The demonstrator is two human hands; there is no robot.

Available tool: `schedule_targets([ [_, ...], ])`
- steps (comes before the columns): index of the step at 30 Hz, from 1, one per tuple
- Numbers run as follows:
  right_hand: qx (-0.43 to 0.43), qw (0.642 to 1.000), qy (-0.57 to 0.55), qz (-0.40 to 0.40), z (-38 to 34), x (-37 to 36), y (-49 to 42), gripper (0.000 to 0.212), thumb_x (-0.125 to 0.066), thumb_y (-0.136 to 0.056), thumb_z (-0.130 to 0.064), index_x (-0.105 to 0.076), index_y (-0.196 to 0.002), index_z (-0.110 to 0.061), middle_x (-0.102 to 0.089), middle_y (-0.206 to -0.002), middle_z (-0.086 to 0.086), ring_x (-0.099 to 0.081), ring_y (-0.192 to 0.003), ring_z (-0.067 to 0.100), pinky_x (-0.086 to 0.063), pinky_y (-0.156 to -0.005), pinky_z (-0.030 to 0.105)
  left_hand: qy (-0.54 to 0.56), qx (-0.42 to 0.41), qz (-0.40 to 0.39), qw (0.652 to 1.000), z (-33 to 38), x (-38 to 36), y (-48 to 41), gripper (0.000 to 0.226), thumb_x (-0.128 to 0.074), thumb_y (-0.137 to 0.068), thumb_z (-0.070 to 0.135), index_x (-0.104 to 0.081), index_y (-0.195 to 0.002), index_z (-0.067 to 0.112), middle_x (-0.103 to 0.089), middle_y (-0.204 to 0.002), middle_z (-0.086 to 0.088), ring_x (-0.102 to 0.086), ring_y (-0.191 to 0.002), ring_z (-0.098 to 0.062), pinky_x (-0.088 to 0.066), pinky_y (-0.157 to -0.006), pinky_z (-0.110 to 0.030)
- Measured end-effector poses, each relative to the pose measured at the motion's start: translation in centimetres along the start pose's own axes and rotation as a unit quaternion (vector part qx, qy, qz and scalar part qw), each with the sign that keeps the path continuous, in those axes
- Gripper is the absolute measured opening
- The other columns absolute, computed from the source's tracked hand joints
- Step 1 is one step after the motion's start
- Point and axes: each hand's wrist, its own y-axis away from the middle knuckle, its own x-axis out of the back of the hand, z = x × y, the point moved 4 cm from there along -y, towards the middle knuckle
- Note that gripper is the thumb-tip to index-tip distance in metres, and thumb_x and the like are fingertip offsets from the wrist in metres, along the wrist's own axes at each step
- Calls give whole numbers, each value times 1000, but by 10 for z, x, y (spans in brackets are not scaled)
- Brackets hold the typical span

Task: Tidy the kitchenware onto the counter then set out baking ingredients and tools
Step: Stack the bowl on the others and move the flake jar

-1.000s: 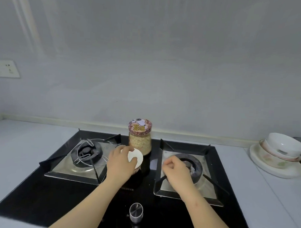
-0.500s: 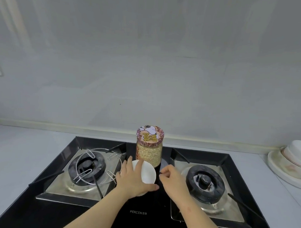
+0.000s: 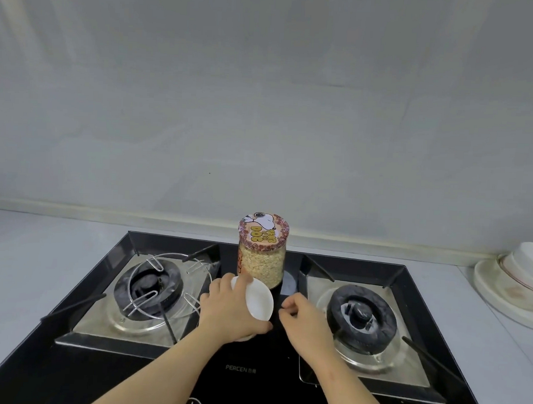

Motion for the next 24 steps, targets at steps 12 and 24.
schedule_targets([
  [12, -41, 973, -224, -39, -9, 12, 8, 13, -45, -96, -29, -56, -102, -24, -62, -101, 2, -62, -71, 10, -51, -64, 22, 47, -80, 24, 995, 25, 33, 10, 102, -62, -43, 64, -25, -134, 37, -31, -136, 7, -28, -129, -22, -30, -104, -42],
  [24, -82, 940, -324, -72, -23, 36, 16, 31, -48, -95, -25, -47, -126, -23, -58, -119, 11, -69, -61, 25, -59, -57, 30, 108, -187, 28, 976, 52, 58, 23, 103, -66, -43, 58, -25, -134, 34, -30, -135, 19, -30, -127, -14, -32, -102, -38],
])
